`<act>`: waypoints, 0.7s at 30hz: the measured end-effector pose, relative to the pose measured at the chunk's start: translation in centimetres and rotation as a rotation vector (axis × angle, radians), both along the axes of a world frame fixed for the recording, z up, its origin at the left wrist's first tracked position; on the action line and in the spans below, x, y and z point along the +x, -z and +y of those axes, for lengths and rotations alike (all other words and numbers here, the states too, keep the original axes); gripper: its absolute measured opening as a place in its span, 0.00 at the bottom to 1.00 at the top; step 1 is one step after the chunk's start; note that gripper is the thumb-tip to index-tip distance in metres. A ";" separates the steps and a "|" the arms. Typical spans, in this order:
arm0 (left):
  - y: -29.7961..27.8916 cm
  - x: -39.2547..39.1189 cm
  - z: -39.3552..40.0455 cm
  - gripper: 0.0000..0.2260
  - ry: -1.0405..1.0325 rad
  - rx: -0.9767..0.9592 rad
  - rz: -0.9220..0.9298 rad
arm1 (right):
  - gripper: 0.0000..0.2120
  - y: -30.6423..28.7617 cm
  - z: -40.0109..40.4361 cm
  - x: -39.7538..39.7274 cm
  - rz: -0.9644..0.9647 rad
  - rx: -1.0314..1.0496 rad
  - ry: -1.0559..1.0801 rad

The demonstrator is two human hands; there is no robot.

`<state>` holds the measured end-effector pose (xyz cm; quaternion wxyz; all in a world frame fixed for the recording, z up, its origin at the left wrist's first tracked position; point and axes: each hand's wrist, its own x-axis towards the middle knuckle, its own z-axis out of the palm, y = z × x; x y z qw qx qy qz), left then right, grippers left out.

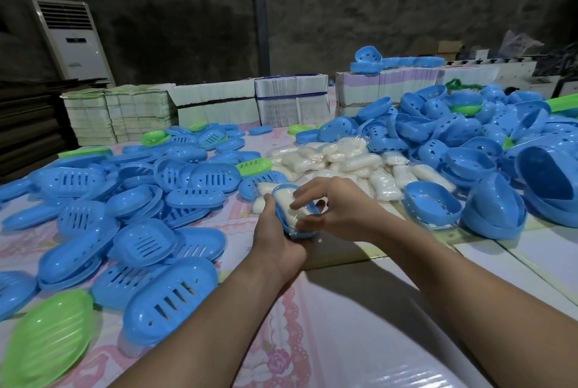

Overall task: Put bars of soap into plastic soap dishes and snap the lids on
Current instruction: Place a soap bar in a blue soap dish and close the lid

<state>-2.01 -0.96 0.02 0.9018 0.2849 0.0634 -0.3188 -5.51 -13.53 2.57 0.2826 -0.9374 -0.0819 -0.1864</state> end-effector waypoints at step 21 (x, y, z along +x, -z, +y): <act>0.5 0.0 -0.2 0.31 0.043 0.124 -0.044 | 0.07 -2.2 -10.7 -2.5 0.470 -0.365 0.906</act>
